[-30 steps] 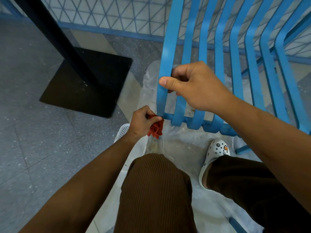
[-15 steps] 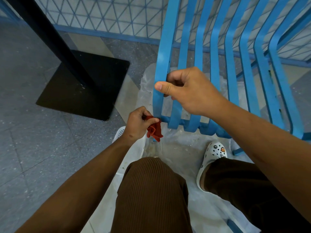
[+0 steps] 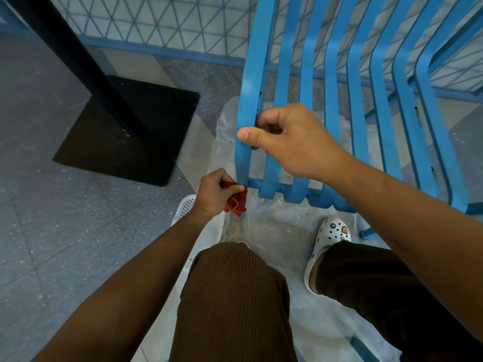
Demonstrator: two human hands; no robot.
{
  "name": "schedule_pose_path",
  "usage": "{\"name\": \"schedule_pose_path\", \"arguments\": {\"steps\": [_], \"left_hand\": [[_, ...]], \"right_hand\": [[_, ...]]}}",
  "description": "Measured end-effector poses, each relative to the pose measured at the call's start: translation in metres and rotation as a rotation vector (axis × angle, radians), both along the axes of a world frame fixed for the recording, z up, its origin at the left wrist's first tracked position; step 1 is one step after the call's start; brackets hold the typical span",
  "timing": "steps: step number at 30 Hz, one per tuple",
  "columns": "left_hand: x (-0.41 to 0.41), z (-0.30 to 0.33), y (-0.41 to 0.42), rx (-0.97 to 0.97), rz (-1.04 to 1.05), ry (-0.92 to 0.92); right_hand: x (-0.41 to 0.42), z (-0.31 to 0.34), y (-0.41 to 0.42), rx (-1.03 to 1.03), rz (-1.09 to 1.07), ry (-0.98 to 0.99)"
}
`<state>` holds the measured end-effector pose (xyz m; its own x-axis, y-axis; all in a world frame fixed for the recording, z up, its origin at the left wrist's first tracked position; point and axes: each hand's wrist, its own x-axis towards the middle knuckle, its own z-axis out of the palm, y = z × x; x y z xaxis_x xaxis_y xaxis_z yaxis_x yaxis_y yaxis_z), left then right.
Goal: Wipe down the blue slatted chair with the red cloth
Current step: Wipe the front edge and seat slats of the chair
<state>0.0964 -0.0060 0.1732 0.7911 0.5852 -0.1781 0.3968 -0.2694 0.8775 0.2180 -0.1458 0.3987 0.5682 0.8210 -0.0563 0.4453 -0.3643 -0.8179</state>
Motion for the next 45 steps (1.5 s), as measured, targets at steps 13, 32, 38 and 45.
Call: {"name": "schedule_pose_path", "arguments": {"steps": [13, 32, 38, 45], "left_hand": [[-0.002, 0.034, 0.003, 0.061, -0.029, -0.157], [0.005, -0.013, -0.009, 0.008, 0.007, 0.133], [0.0, 0.02, -0.006, 0.061, 0.002, 0.002], [-0.007, 0.073, 0.0, 0.099, -0.03, -0.154]], "right_hand": [[-0.001, -0.002, 0.0, 0.016, 0.002, 0.04], [0.001, -0.008, -0.001, 0.042, 0.015, 0.021], [-0.002, -0.006, -0.003, 0.042, 0.022, 0.047], [-0.005, -0.001, -0.003, 0.038, -0.002, 0.052]]}}
